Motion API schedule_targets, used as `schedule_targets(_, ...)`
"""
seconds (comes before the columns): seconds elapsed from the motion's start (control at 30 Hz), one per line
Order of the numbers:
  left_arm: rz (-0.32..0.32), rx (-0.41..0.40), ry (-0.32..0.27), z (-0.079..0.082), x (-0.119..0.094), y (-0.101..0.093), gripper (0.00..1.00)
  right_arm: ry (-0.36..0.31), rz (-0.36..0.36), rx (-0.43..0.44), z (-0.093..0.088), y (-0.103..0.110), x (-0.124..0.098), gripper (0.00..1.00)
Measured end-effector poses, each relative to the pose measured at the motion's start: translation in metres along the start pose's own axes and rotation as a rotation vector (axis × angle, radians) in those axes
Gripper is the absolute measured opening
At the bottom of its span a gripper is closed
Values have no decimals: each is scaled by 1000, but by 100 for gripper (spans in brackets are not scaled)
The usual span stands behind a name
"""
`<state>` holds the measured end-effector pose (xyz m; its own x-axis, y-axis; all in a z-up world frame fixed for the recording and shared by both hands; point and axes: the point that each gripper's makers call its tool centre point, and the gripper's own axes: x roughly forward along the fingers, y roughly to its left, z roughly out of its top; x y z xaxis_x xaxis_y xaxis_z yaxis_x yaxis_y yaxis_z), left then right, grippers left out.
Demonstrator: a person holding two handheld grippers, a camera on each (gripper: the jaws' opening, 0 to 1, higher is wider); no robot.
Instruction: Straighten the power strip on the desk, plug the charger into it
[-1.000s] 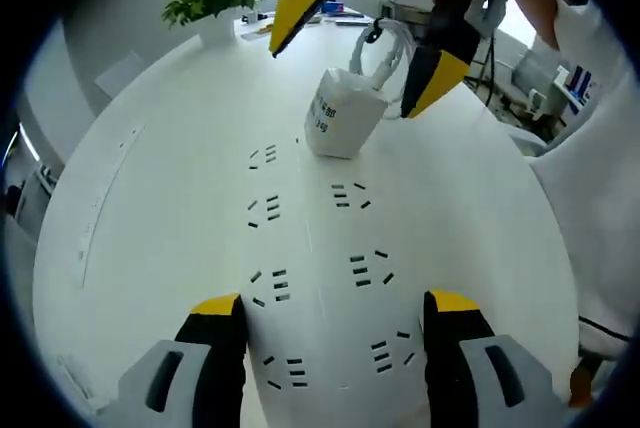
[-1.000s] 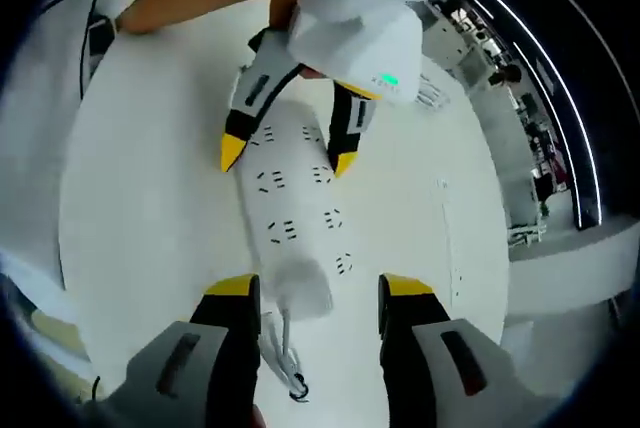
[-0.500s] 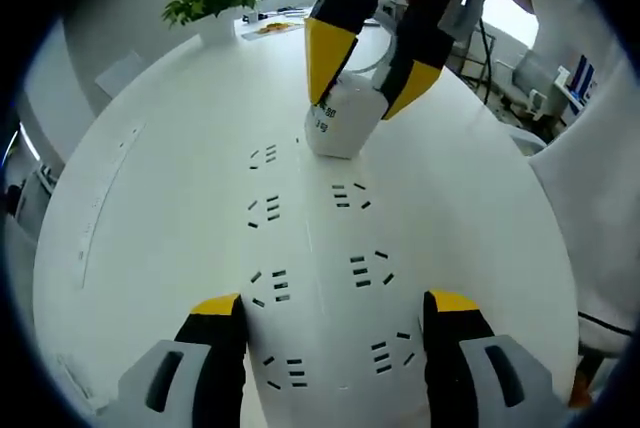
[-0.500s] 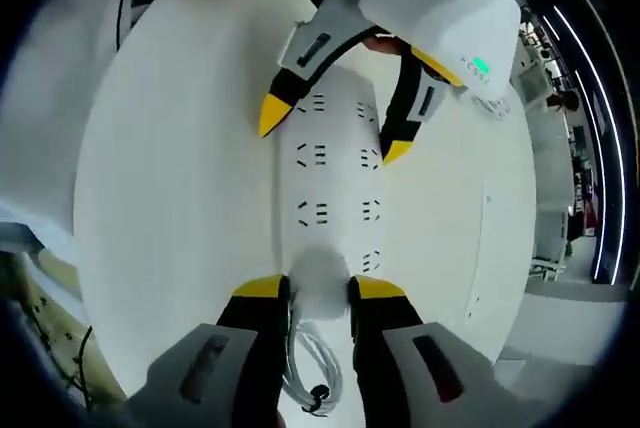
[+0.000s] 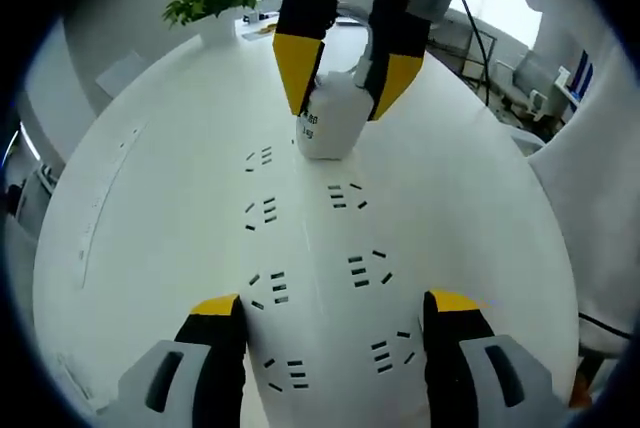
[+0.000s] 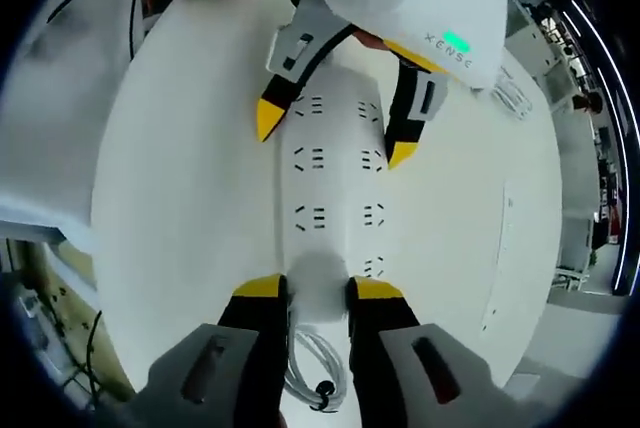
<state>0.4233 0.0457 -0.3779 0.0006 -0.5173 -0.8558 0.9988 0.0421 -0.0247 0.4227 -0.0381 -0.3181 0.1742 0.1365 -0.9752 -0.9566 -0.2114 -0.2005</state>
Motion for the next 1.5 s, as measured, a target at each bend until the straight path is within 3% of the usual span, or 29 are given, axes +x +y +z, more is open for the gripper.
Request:
schedule_targets(0.2, 1, 0, 2, 1, 0, 0, 73, 23, 17, 23, -5, 1, 6, 20)
schedule_targets(0.6, 3, -4, 0, 0, -1, 0, 73, 60, -39, 14, -5, 2, 13, 23)
schedule_targets(1.5, 5, -13, -2, 2, 1, 0, 73, 1, -131, 20, -5, -1, 12, 25)
